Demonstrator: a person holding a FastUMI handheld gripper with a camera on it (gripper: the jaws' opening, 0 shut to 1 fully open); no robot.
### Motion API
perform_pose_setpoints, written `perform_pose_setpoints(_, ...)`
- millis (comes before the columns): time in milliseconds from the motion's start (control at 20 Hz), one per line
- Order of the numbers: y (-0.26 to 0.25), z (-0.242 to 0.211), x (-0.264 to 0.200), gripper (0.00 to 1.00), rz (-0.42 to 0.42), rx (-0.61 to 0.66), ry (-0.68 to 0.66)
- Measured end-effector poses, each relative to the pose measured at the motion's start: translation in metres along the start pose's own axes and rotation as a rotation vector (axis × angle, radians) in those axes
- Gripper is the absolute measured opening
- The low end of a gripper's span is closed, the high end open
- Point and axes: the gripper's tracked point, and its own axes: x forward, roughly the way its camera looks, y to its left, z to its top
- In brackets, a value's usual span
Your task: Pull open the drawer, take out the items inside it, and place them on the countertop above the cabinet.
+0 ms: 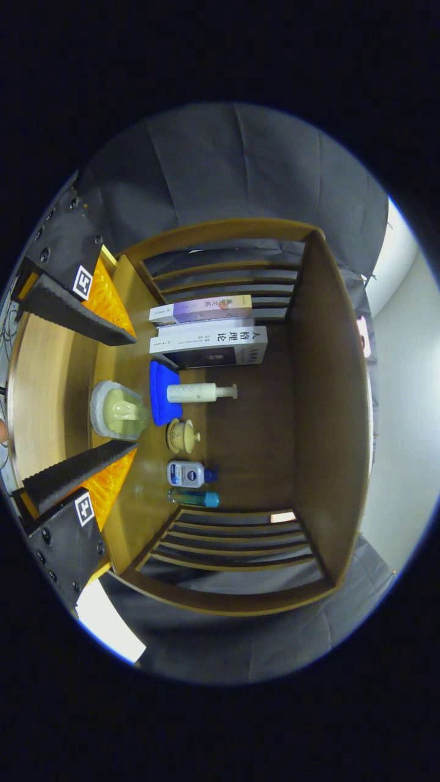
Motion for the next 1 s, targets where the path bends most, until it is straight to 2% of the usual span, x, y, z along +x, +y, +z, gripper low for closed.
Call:
perform_pose_setpoints(350, 0.007, -0.035, -0.054, 0.98, -0.008, 0.037, -0.038)
perform_pose_setpoints(1000, 0.008, -0.093, -0.100, 0.98, -0.030, -0.015, -0.045)
